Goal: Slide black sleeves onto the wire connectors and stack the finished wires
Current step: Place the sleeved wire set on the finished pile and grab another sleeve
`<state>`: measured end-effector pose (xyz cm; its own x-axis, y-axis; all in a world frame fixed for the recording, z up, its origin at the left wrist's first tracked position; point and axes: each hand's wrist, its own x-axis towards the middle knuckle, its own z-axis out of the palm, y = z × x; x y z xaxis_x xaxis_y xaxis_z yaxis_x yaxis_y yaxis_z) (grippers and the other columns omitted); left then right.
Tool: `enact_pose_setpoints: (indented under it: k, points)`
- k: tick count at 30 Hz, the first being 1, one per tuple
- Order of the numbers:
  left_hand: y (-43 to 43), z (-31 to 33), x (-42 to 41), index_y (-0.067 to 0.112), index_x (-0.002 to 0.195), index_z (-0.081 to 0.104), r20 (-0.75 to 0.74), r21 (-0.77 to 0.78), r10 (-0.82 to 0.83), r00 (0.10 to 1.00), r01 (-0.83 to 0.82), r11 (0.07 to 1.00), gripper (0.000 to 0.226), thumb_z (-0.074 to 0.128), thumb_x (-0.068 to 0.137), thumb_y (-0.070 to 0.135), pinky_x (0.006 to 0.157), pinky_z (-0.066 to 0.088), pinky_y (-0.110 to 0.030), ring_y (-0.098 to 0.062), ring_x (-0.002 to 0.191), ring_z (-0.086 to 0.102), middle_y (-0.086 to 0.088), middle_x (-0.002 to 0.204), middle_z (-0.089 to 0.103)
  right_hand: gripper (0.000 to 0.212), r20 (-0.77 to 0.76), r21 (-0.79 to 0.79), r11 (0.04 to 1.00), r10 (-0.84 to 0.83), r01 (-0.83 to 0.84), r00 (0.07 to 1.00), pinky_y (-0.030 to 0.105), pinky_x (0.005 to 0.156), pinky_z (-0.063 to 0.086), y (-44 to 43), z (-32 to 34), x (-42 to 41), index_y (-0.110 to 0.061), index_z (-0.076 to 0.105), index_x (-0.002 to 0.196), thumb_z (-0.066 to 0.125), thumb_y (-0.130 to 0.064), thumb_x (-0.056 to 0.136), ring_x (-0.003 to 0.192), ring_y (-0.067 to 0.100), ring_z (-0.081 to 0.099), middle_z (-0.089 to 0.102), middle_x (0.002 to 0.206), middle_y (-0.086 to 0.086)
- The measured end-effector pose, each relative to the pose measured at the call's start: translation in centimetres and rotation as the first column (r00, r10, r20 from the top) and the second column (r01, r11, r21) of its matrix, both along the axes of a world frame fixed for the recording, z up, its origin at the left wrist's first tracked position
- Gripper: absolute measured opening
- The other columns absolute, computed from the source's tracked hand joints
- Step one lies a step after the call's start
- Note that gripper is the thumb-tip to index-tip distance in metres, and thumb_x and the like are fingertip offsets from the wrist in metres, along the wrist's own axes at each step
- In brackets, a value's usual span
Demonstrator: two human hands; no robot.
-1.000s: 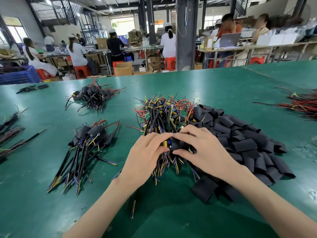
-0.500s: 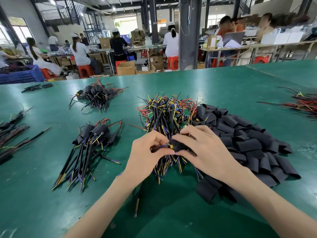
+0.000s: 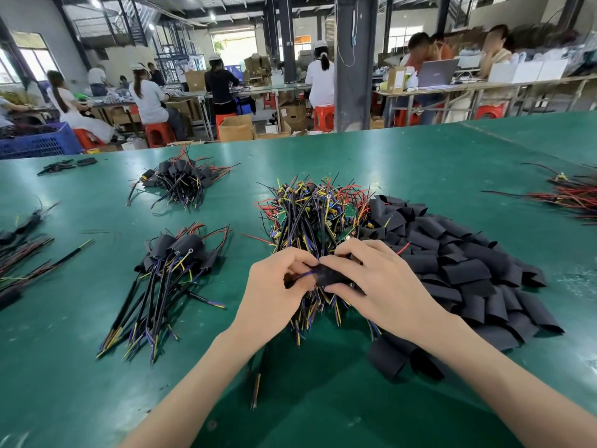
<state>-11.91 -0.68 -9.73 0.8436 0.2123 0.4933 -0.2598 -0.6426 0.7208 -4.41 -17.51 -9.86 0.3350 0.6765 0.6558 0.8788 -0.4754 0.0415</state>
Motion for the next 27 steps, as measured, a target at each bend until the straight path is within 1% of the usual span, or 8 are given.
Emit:
enact_pose_setpoints:
  k: [6, 10, 13, 17, 19, 22, 24, 27]
  points:
    - [0.1, 0.2, 0.0, 0.013, 0.088, 0.073, 0.067, 0.006, -0.013, 0.998, 0.013, 1.000, 0.024, 0.071, 0.075, -0.008, 0.070, 0.044, -0.009, 0.000, 0.069, 0.060, 0.004, 0.079, 0.067, 0.036, -0.015, 0.038, 0.999, 0.012, -0.011, 1.000, 0.028, 0.082, 0.042, 0.1, 0.1, -0.1, -0.015, 0.067, 0.108, 0.076, -0.030, 0.077, 0.080, 0.025, 0.058, 0.060, 0.096, 0.001]
    - [0.2, 0.3, -0.2, 0.009, 0.088, 0.075, 0.148, 0.040, -0.005, 0.989, -0.001, 0.999, 0.022, 0.071, 0.075, -0.009, 0.068, 0.040, -0.007, 0.002, 0.068, 0.057, 0.005, 0.075, 0.062, 0.039, -0.047, 0.066, 0.997, 0.033, -0.030, 0.998, 0.032, 0.079, 0.046, 0.0, 0.2, -0.4, -0.012, 0.065, 0.112, 0.076, -0.028, 0.078, 0.080, 0.025, 0.058, 0.060, 0.100, 0.005]
    - [1.4, 0.8, 0.0, 0.014, 0.089, 0.072, 0.267, 0.046, 0.100, 0.959, -0.116, 0.992, 0.027, 0.070, 0.074, -0.009, 0.072, 0.041, -0.007, 0.004, 0.073, 0.058, 0.010, 0.079, 0.064, 0.038, -0.070, 0.178, 0.984, 0.011, 0.002, 0.998, 0.035, 0.083, 0.044, -0.3, 1.0, -0.2, -0.008, 0.062, 0.117, 0.067, -0.027, 0.084, 0.090, 0.023, 0.055, 0.057, 0.109, 0.009]
    - [5.6, 1.7, 0.5, 0.023, 0.093, 0.064, 0.389, -0.084, 0.313, 0.866, -0.305, 0.949, 0.028, 0.066, 0.080, -0.002, 0.076, 0.047, -0.017, -0.001, 0.078, 0.062, 0.006, 0.084, 0.067, 0.020, -0.090, 0.333, 0.929, -0.142, 0.164, 0.986, 0.042, 0.079, 0.045, -1.9, 2.4, 1.4, -0.005, 0.064, 0.106, 0.055, -0.012, 0.090, 0.091, 0.029, 0.057, 0.057, 0.103, 0.012]
    - [8.1, 1.8, 0.5, 0.022, 0.095, 0.063, 0.405, -0.124, 0.407, 0.819, -0.392, 0.912, 0.024, 0.064, 0.083, 0.001, 0.076, 0.050, -0.027, -0.015, 0.078, 0.065, -0.001, 0.086, 0.067, 0.017, -0.189, 0.213, 0.922, -0.286, 0.323, 0.940, 0.044, 0.079, 0.044, -3.0, 2.6, 2.5, -0.008, 0.064, 0.104, 0.054, -0.008, 0.090, 0.093, 0.034, 0.056, 0.057, 0.101, 0.011]
    - [11.5, 1.3, 0.4, 0.013, 0.097, 0.064, 0.348, -0.107, 0.568, 0.746, -0.570, 0.814, 0.016, 0.060, 0.086, 0.002, 0.079, 0.045, -0.030, -0.028, 0.081, 0.062, -0.010, 0.089, 0.067, 0.027, -0.284, -0.229, 0.827, -0.561, 0.513, 0.777, 0.043, 0.087, 0.041, -4.5, 2.3, 3.7, -0.019, 0.060, 0.114, 0.048, -0.015, 0.090, 0.107, 0.031, 0.051, 0.054, 0.111, 0.007]
    - [13.1, 0.5, 0.3, 0.007, 0.103, 0.064, 0.242, -0.023, 0.670, 0.702, -0.686, 0.727, 0.020, 0.053, 0.088, 0.000, 0.079, 0.037, -0.030, -0.034, 0.088, 0.057, -0.015, 0.093, 0.065, 0.036, -0.307, -0.445, 0.745, -0.649, 0.497, 0.696, 0.041, 0.092, 0.038, -5.0, 2.1, 4.1, -0.025, 0.052, 0.124, 0.045, -0.017, 0.089, 0.116, 0.029, 0.045, 0.049, 0.122, 0.006]
    - [13.9, -0.6, 0.0, 0.009, 0.115, 0.065, 0.025, 0.152, 0.784, 0.620, -0.778, 0.610, 0.036, 0.044, 0.088, -0.002, 0.079, 0.039, -0.040, -0.041, 0.090, 0.052, -0.024, 0.101, 0.054, 0.042, -0.313, -0.569, 0.693, -0.681, 0.443, 0.662, 0.041, 0.093, 0.037, -5.1, 1.8, 4.3, -0.026, 0.046, 0.129, 0.046, -0.018, 0.088, 0.120, 0.028, 0.042, 0.045, 0.126, 0.005]
